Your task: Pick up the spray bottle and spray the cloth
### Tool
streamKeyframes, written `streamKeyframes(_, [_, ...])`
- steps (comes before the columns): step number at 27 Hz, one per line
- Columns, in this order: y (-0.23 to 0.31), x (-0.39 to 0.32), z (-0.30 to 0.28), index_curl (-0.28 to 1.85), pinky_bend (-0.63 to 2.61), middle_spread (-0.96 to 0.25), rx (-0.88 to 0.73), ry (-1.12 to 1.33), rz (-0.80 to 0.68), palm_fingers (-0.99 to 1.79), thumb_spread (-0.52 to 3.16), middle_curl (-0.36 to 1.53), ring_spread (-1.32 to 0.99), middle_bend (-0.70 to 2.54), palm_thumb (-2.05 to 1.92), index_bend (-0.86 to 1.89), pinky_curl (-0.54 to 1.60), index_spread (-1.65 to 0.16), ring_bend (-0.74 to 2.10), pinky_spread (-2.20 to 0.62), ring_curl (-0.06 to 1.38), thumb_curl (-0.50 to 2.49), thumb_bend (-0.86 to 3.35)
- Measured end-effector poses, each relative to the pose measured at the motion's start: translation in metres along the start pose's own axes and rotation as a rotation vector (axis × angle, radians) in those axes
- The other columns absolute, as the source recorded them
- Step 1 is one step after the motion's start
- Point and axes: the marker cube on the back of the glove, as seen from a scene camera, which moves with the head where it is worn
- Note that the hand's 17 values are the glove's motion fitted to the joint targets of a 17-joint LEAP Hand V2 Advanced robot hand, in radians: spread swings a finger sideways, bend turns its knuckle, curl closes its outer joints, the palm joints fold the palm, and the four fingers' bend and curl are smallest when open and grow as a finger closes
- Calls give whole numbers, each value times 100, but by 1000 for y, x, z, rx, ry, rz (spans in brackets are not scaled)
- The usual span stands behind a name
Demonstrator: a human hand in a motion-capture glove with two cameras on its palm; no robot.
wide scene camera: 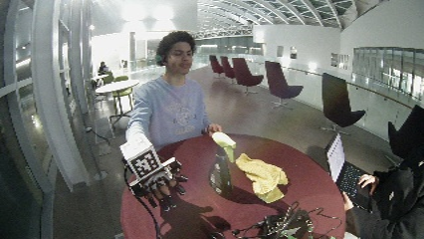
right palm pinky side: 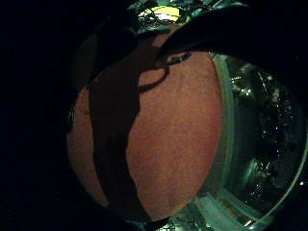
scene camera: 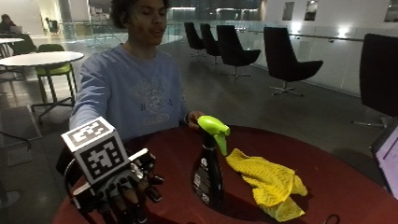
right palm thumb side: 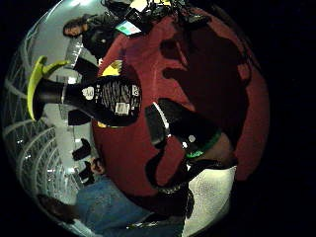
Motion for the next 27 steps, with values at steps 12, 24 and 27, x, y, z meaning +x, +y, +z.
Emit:
streamKeyframes(12, [-1,-11,4,15,43,0,2,-18,-49,40,95,18,3,26,41,15,22,-38,32,20,16,13,21])
streamKeyframes(24, [-4,-20,1,19,43,0,2,-36,-80,38,112,24,3,24,44,14,26,-42,33,22,20,18,15])
streamKeyframes(27, [-5,-23,1,20,43,0,-4,-58,-93,38,114,25,3,23,44,14,27,-42,33,22,21,19,13])
